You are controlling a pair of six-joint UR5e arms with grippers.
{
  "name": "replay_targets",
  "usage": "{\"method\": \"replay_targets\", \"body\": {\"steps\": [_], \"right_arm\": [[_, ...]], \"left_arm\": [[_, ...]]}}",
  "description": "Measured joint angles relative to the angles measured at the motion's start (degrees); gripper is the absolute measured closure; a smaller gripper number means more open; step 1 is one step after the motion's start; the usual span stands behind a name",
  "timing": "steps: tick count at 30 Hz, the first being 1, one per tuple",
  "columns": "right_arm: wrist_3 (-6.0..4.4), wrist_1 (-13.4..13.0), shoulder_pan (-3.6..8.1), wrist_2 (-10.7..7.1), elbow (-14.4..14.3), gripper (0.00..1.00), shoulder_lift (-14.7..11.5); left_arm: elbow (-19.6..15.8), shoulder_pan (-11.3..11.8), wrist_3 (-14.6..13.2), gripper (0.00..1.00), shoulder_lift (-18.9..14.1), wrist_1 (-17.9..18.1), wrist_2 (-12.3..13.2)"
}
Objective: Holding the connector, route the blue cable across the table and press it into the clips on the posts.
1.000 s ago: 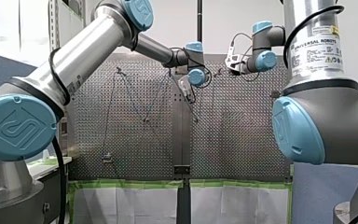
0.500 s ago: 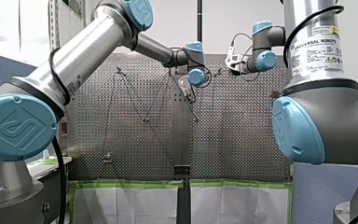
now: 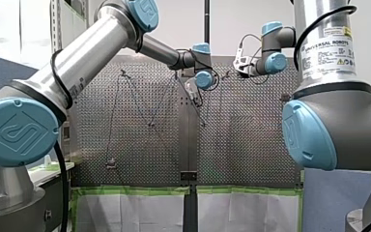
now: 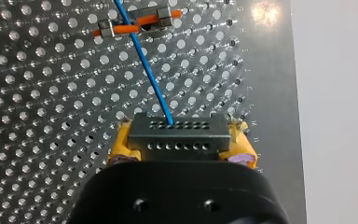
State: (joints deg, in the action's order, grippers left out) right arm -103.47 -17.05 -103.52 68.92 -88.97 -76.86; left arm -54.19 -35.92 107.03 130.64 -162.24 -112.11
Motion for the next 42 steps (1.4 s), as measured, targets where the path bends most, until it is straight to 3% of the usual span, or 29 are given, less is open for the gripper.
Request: {"method": "replay_targets", "body": {"steps": [8,14,27,34,42], "right_arm": [[0.00,0.0,0.02,0.00,0.0,1.00,0.0],[0.00,0.0,0.00,0.00,0.0,1.00,0.0],[0.00,0.0,0.01,0.00,0.0,1.00,0.0],[0.00,0.0,0.01,0.00,0.0,1.00,0.0],[0.00,0.0,-0.05,-0.01,0.0,1.00,0.0]], "left_arm": [[-2.9,-1.7,-2.6,0.00,-1.4,-3.2,-2.6],[-3.8,-1.8,-3.0,0.00,-1.5,-6.4,-3.1],[-3.9,-1.8,-3.0,0.00,-1.6,-7.1,-3.1],[-6.6,-1.4,-0.3,0.00,-4.3,-5.3,-0.4],[-11.3,1.6,4.3,0.00,-7.1,-0.8,4.3]]}}
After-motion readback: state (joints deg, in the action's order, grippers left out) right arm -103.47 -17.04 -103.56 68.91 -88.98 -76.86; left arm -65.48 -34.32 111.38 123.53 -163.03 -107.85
